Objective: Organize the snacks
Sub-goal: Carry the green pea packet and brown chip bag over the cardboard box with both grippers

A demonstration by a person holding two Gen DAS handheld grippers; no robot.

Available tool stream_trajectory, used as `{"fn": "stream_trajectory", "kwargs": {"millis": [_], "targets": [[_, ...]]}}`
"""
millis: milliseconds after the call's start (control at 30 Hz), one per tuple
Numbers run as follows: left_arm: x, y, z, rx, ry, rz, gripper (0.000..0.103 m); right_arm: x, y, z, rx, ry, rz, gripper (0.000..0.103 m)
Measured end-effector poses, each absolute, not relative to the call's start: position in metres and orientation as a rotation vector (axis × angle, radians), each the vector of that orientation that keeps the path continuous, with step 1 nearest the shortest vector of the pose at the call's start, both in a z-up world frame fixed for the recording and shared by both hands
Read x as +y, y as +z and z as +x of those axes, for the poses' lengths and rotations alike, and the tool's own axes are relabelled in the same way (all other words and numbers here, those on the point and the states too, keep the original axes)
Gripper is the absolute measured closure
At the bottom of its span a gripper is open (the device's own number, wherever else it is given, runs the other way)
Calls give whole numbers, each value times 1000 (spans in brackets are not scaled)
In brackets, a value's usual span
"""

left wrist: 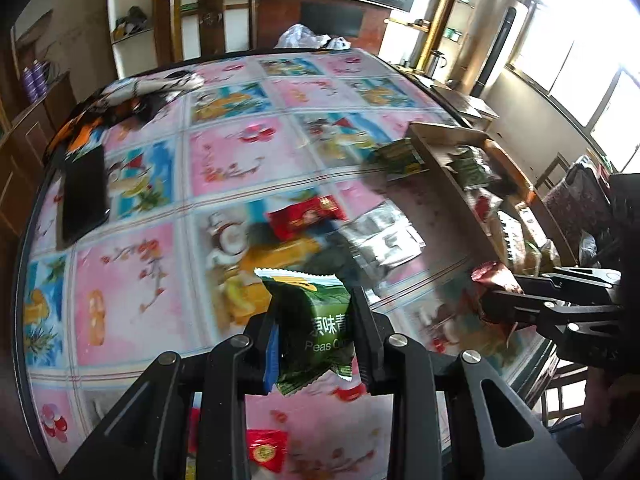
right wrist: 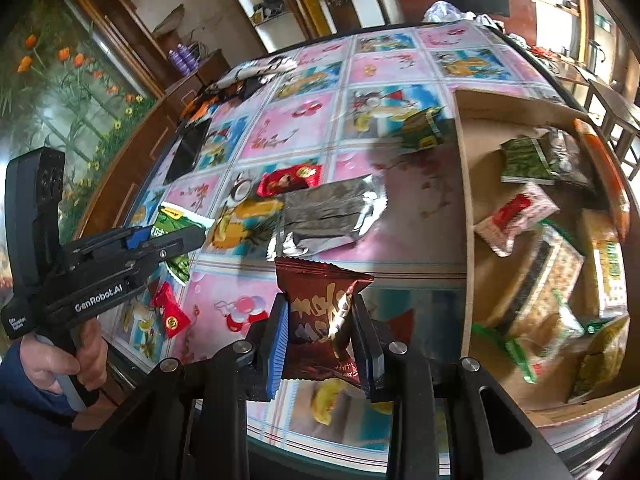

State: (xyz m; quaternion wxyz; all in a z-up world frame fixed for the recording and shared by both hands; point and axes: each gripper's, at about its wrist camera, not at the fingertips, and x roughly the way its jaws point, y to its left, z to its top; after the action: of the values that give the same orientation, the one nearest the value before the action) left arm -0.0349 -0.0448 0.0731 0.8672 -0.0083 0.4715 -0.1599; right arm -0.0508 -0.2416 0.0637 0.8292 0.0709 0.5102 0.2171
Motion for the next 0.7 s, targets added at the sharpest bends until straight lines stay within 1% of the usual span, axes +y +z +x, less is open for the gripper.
{"fn": "stream_trajectory", "kwargs": {"millis": [700], "targets": [[-197,92,-30,958,-581,143,74,-370,75,-57,1028,211,318,72]]}}
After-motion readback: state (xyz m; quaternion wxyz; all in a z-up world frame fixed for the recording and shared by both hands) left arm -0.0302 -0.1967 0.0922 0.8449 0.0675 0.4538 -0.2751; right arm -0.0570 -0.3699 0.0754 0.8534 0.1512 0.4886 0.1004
